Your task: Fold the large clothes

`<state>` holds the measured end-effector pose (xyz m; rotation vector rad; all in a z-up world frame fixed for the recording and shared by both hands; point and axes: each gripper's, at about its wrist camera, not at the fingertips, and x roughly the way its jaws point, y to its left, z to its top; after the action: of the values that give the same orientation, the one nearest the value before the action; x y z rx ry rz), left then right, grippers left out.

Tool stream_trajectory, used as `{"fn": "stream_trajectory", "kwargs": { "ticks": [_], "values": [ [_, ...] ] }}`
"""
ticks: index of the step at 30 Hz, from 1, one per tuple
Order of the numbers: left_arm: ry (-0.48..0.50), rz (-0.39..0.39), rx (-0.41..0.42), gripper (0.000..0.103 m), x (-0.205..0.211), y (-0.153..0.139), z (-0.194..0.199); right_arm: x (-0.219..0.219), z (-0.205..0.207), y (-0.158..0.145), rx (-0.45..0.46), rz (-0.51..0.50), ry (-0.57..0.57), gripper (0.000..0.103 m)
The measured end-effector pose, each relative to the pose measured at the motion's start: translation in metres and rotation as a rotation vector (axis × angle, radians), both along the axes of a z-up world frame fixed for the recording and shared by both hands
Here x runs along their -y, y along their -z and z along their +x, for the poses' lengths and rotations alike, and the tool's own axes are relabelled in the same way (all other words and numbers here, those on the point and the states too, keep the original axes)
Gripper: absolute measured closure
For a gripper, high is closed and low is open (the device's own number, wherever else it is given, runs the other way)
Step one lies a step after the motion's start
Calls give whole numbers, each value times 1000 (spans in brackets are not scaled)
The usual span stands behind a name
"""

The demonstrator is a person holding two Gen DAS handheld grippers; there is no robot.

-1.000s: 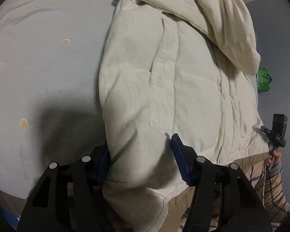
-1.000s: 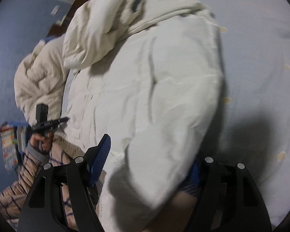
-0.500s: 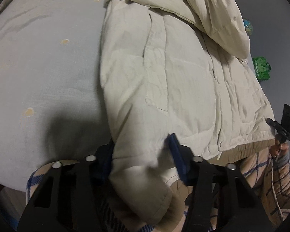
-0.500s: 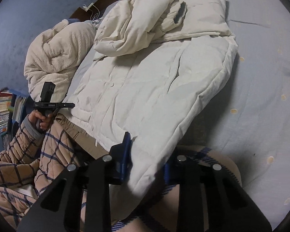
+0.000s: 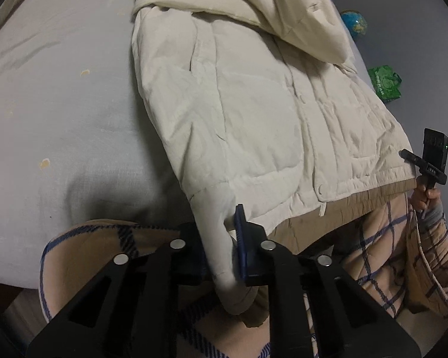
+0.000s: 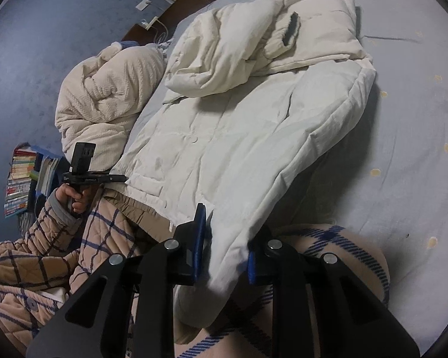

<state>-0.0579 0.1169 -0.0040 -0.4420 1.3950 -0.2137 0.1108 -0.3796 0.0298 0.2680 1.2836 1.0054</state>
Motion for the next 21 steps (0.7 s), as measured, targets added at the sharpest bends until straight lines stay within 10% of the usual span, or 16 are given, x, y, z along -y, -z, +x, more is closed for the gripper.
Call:
{"fn": "stream_trajectory", "kwargs": {
  "ticks": [21],
  "values": [
    [-265,-268,472,94,-70,-122,71,34,119,-54,-29,541,434,88]
  ]
}}
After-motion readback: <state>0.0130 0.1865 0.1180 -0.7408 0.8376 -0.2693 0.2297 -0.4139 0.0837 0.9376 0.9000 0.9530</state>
